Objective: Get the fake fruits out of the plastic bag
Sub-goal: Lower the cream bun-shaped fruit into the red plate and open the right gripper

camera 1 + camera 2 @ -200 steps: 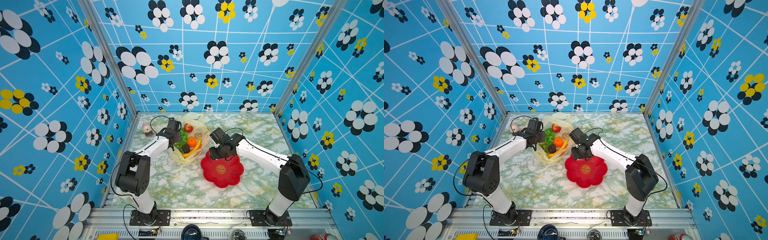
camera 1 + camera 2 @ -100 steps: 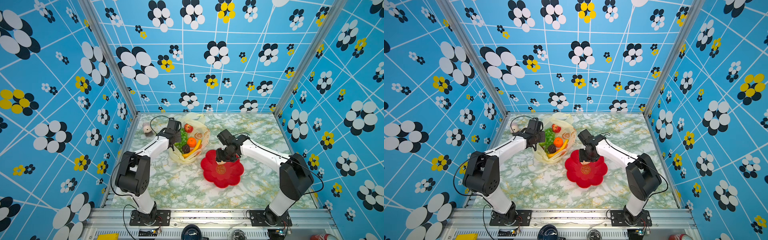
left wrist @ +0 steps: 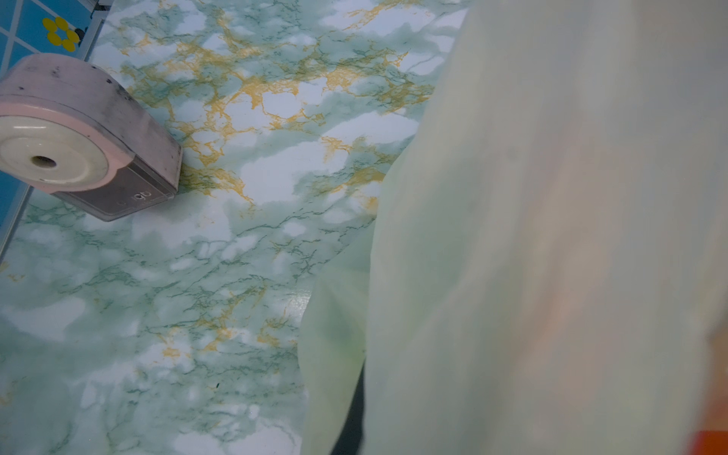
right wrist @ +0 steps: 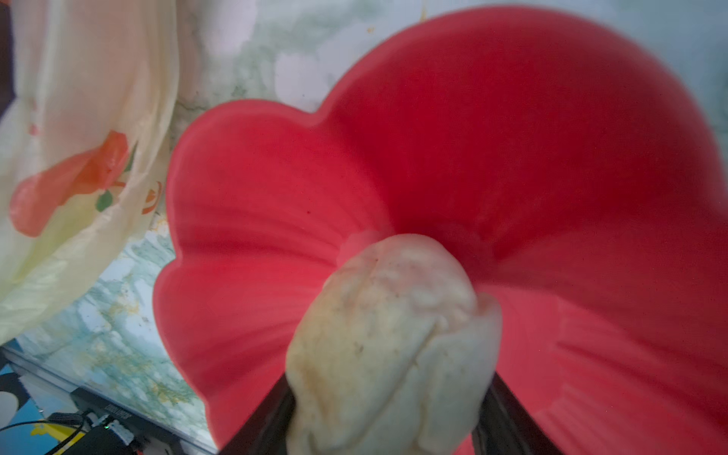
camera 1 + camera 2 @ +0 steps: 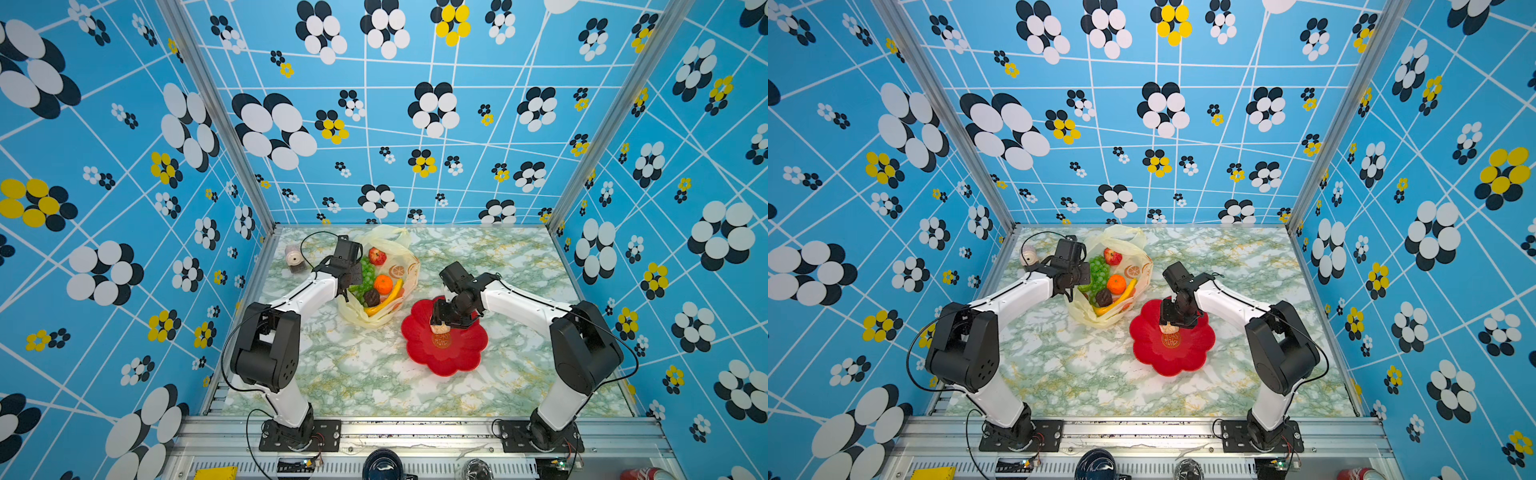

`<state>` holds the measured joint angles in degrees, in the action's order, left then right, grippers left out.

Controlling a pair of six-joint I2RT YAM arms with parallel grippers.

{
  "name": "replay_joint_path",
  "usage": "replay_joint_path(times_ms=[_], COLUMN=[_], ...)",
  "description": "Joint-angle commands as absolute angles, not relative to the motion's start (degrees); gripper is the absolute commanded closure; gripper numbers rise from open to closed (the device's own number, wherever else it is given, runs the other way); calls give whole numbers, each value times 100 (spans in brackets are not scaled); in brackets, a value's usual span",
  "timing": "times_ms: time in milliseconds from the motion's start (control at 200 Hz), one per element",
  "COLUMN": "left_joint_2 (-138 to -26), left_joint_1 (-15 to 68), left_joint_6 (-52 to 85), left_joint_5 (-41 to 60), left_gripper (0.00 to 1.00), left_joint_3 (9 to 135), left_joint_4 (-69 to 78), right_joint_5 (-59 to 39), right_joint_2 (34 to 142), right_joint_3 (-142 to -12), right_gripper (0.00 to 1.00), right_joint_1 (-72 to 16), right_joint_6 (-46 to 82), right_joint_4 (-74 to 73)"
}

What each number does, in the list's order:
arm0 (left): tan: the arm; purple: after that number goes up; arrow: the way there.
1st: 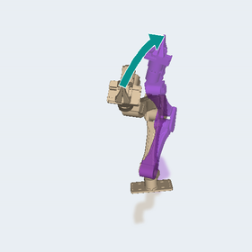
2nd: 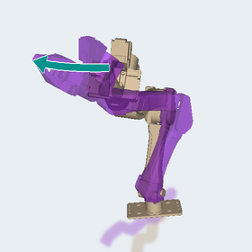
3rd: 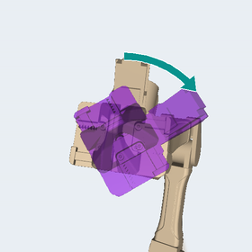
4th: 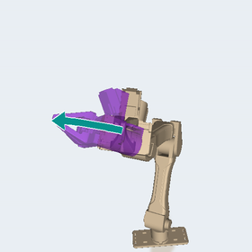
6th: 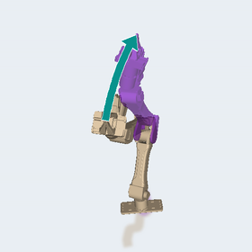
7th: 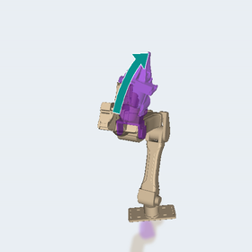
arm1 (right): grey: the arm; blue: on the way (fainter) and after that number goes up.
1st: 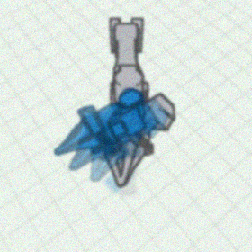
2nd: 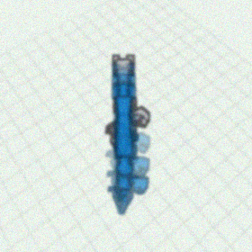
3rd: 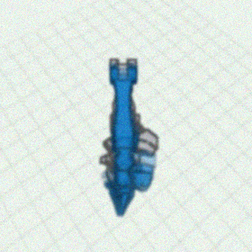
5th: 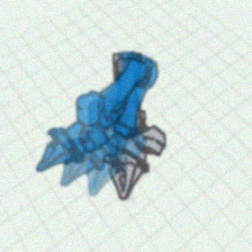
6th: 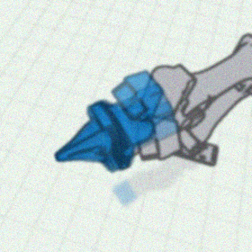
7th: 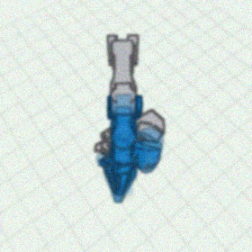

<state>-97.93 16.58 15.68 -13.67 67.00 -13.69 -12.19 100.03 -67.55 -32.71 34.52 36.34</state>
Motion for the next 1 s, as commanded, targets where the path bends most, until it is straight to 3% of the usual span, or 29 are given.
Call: replay_joint_path(times_ms=[0,995], left_joint_2=[-9689,-9747], left_joint_1=[1656,1691], left_joint_6=[1581,1573], left_joint_5=[-1372,-1459], left_gripper=[100,100], left_joint_3=[6668,6731], left_joint_4=[-1380,-1433], right_joint_5=[-1543,-1265], right_joint_2=[10046,9775], right_joint_3=[-6425,-6340], right_gripper=[47,17], right_joint_1=[-3111,-2848], right_joint_6=[3799,3872], right_joint_4=[3321,3363])
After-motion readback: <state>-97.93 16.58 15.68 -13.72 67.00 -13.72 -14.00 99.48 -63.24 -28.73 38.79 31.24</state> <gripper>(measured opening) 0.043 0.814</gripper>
